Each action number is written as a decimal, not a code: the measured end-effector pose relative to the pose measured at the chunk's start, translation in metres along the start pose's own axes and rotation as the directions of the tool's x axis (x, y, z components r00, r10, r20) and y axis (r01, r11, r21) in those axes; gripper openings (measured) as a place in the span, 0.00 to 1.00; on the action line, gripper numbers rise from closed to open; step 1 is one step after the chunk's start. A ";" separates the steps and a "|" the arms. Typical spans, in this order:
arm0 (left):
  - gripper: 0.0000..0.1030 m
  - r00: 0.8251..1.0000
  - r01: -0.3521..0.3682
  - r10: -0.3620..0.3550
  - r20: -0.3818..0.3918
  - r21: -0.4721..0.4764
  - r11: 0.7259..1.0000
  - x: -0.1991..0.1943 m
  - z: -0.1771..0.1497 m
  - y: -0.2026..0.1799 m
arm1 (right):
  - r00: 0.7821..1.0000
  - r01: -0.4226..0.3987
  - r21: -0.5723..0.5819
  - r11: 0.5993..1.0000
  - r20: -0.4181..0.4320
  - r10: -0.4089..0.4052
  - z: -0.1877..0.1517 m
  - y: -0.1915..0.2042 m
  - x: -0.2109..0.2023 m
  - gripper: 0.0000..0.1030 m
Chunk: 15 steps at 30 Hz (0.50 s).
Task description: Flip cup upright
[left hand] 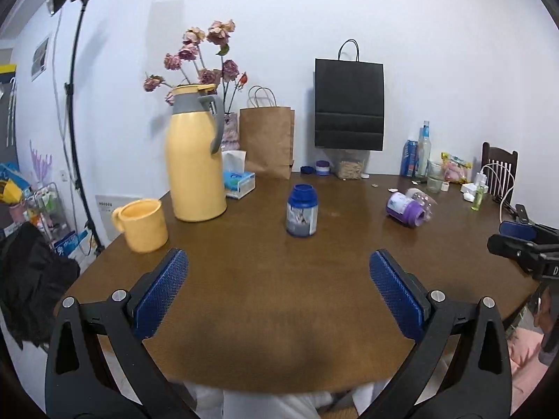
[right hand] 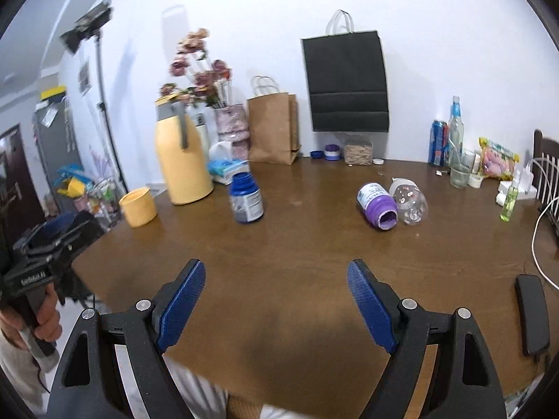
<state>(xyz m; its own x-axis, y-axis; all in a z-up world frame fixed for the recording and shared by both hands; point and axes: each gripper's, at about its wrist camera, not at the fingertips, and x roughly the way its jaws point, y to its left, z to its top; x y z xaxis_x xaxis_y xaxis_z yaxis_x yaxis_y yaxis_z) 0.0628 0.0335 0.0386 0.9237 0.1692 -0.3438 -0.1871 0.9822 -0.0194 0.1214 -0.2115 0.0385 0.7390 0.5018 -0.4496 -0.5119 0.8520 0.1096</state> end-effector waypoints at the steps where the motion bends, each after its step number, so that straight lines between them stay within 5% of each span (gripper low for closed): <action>1: 1.00 1.000 0.005 -0.005 -0.007 -0.012 1.000 -0.010 -0.008 0.002 | 1.000 -0.007 -0.006 1.000 0.001 0.007 -0.007 0.005 -0.009 0.85; 5: 1.00 0.996 0.057 -0.057 -0.065 0.004 0.998 -0.029 -0.035 0.006 | 0.999 -0.048 -0.023 0.999 0.012 0.049 -0.036 0.024 -0.038 0.85; 10: 1.00 0.989 0.084 -0.086 -0.121 -0.022 0.996 -0.050 -0.063 0.006 | 1.000 -0.009 -0.144 0.990 -0.010 0.008 -0.084 0.054 -0.046 0.85; 15: 1.00 0.996 0.066 -0.067 -0.058 -0.017 0.998 -0.065 -0.063 0.002 | 0.997 -0.055 -0.067 0.996 -0.052 0.052 -0.101 0.054 -0.038 0.85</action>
<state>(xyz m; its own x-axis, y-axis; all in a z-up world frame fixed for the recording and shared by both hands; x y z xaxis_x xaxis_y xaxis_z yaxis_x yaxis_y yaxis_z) -0.0180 0.0191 0.0019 0.9133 0.0978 -0.3954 -0.1310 0.9897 -0.0578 0.0217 -0.1995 -0.0286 0.6874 0.5369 -0.4891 -0.5803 0.8110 0.0746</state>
